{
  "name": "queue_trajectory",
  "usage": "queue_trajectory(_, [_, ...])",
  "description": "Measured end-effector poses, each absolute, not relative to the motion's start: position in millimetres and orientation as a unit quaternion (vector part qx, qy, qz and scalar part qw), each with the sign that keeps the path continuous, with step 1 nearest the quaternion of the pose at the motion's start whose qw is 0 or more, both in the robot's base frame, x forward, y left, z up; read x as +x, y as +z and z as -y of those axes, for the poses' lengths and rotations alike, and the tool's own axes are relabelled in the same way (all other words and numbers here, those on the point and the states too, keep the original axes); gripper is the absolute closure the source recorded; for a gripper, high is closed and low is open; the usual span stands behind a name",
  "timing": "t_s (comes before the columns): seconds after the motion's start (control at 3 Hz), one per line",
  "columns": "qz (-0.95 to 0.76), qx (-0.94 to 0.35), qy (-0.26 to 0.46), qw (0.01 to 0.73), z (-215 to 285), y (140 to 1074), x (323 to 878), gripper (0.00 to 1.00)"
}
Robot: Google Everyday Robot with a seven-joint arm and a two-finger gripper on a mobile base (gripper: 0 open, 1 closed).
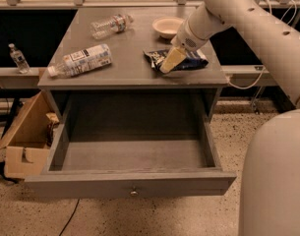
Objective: Place blue chip bag into top drawer
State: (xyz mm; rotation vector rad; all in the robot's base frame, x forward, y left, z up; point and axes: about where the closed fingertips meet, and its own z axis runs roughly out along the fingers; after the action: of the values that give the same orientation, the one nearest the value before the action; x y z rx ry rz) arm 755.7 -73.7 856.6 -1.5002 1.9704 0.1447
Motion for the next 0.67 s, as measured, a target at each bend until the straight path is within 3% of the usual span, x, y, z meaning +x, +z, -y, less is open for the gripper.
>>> queue_trajectory(0.33, [-0.751,-0.572,0.056,0.324,73.2,856.2,755.6,0.49])
queue_trajectory(0.67, [-0.747,-0.573,0.07,0.33,67.6,855.5,748.9,0.8])
